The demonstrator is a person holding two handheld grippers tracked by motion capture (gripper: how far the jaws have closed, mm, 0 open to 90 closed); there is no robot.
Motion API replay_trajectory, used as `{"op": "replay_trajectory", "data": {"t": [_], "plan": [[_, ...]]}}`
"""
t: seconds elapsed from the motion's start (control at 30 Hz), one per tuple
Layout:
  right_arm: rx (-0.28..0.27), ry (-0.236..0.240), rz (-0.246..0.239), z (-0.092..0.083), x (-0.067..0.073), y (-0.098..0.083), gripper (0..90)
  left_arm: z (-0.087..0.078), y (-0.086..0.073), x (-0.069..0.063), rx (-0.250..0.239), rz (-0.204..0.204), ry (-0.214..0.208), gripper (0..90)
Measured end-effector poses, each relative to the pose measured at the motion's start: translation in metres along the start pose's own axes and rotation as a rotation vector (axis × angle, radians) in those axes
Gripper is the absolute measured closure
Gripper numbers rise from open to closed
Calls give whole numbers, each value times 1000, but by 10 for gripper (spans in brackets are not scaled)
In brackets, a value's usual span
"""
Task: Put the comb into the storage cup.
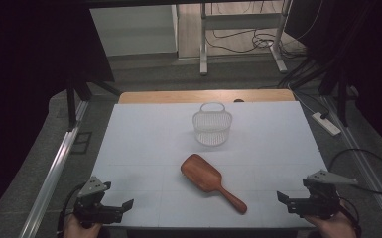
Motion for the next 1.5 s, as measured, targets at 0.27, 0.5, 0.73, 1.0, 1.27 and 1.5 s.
{"op": "replay_trajectory", "data": {"t": [0.27,0.5,0.73,1.0,1.27,1.5], "plan": [[4,-15,-12,-1,0,-2,0,2,2,-1,2,22,-6,19],[4,-22,-19,-2,1,-3,0,4,3,-3,13,50,-2,20],[14,-9,-37,-1,3,-4,0,4,3,-3,4,40,-17,20],[21,35,-72,0,9,-3,0,2,3,-2,-6,27,-29,20],[-4,68,-109,1,13,5,0,1,2,-2,-15,13,-34,20],[33,141,-104,4,20,6,0,0,2,-2,-22,17,-49,20]]}}
Point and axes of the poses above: each handheld gripper's, and its own axes: z roughly forward along the jaws, y roughly out of its top, x roughly to its left, the point moved 9 cm from there along z, roughly forward along the jaws, and after that the axes turned 7 degrees about -y, right-handed, at the moved point
